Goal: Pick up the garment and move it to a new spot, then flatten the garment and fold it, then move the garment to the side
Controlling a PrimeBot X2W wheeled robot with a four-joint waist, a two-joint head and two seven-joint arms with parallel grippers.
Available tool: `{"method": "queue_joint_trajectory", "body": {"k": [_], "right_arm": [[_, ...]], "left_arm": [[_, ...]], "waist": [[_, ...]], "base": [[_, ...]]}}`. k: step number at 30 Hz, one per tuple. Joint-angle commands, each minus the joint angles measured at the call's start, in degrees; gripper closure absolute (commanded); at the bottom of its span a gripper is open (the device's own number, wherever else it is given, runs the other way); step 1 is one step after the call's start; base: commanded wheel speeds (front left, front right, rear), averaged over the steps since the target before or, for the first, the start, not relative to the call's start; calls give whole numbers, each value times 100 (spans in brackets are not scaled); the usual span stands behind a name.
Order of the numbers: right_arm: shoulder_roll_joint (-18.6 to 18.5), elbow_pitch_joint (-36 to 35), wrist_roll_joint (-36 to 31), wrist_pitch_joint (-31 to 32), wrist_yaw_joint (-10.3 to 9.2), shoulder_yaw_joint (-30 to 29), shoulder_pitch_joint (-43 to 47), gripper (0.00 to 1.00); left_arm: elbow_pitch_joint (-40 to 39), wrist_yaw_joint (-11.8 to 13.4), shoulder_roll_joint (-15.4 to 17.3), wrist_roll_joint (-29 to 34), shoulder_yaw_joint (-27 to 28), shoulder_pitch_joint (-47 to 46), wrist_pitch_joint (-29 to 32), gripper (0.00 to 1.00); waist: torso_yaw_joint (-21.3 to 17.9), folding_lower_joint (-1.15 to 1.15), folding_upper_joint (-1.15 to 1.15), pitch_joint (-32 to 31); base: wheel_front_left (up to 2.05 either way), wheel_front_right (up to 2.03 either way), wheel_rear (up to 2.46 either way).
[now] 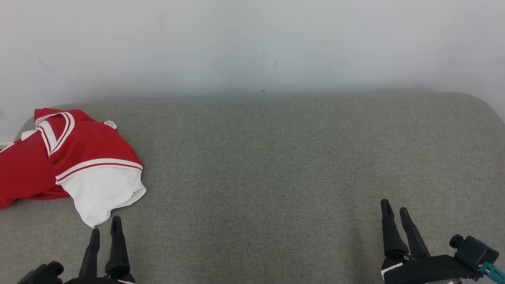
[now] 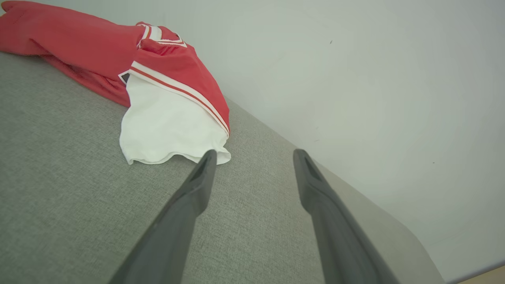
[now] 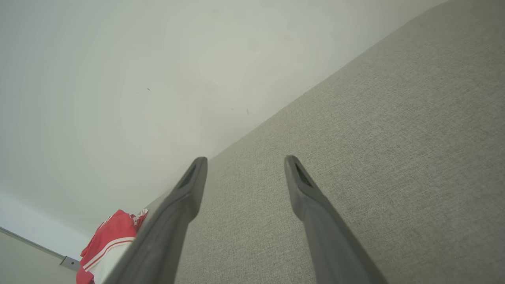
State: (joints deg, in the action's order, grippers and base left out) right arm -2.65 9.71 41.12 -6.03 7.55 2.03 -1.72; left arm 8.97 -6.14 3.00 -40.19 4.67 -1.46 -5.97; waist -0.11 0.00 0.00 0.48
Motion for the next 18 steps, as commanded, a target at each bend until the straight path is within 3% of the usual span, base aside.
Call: {"method": "queue_joint_trajectory", "body": {"k": [1,18], "right_arm": [[-24,-83,-132,-34,-5,12,-17,0],[-27,-142,-1352,-306,-7,58,51,0]], "left_arm": [[-89,-33,49,146,1,-13,-35,0],[-176,-48,103,1267,-14,68,-310,0]], "waist": [[0,0,0,-1],[-9,0,0,23]], "base": [[0,0,0],[0,0,0]]}}
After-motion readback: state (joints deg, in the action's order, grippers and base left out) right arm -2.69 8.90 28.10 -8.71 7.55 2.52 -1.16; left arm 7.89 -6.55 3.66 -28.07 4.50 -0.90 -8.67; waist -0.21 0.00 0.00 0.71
